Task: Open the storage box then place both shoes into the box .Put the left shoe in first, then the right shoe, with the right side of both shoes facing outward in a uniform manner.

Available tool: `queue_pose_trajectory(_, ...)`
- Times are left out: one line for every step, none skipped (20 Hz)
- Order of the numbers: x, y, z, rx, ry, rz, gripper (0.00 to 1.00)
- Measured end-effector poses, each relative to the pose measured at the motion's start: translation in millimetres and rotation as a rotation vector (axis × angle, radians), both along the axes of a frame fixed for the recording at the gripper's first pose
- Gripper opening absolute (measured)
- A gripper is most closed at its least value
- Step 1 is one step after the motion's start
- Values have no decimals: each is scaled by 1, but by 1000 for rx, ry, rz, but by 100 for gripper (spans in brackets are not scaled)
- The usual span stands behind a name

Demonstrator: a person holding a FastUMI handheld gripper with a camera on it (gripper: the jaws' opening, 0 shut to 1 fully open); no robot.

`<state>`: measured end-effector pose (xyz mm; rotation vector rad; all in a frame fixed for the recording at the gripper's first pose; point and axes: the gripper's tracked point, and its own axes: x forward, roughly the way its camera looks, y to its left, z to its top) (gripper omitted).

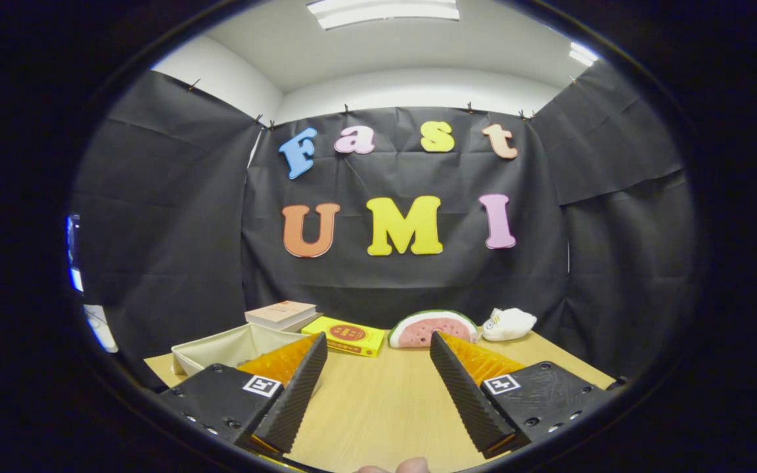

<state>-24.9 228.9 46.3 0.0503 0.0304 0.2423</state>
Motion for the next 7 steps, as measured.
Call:
queue_pose_trajectory(1, 1, -1, 1, 3, 0, 96)
queue_pose_trajectory(2, 1, -3, 3, 8, 0, 96)
queue_pose_trajectory(4, 2, -3, 4, 11, -2, 96)
queue_pose_trajectory(5, 1, -3, 4, 10, -4, 96)
queue_pose_trajectory(6, 2, -2, 6, 7, -4, 96)
queue_pose_trajectory(6, 4, -1, 6, 3, -2, 96)
queue_pose_trajectory(6, 4, 0, 7, 2, -3, 96)
